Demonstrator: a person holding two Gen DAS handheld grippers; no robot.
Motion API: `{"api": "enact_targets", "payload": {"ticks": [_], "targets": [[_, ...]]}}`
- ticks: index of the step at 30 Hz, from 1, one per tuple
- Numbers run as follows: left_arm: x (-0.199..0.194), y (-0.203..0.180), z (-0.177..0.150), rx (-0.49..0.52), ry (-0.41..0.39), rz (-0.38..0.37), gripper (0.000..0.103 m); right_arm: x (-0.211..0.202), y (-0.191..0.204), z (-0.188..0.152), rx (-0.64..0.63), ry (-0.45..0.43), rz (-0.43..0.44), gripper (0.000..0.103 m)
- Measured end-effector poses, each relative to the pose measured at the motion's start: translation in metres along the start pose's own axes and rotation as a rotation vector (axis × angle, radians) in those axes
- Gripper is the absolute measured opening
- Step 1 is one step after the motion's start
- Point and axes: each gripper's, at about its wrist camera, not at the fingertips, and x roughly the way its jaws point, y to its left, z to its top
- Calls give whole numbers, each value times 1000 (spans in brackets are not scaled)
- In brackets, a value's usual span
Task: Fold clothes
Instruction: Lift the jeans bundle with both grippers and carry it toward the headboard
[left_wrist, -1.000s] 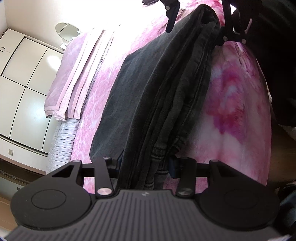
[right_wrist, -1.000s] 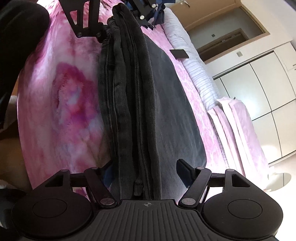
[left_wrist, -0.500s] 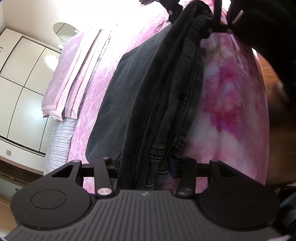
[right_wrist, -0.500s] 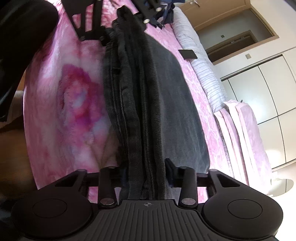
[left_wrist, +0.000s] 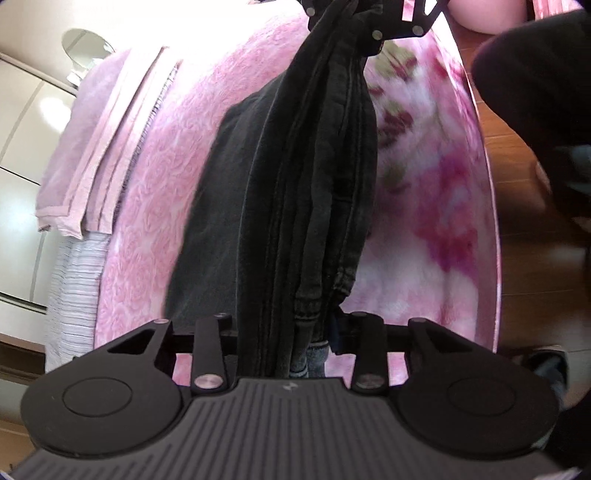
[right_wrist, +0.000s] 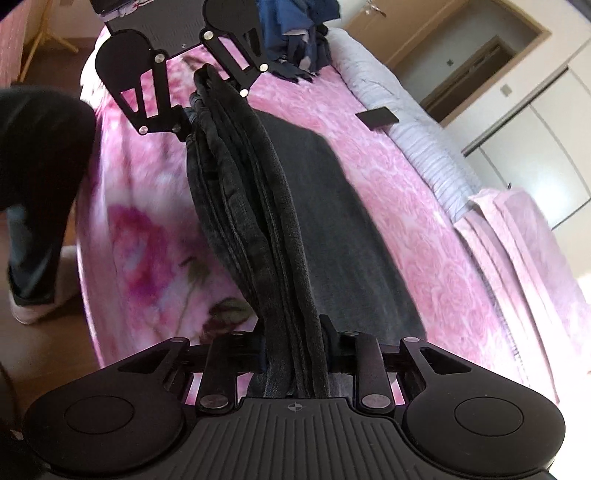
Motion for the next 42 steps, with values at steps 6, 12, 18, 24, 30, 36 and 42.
{"api": "enact_targets", "payload": {"ticks": [6,12,18,24,30,36,42], "targets": [[-39,62,63,-6,12,-99,31,-70,-68,33,47,53,58,22],[-82,105,137,50,-43,-234,31,-157,-128,45,130,178,126,21],[-83,137,197,189,-234,-253,31,-221,-167,40,234,312,23,21],[-59,172,291,358,-430,-188,31,-266,-206,15,357,439,-201,21],[-22,175,434,459,-558,-117,31,-310,-274,-73,408,509,-397,21],[63,153,594,455,-553,-3,31,-320,-367,-234,343,496,-477,22],[166,123,700,410,-546,128,31,-298,-435,-383,247,462,-563,22]]}}
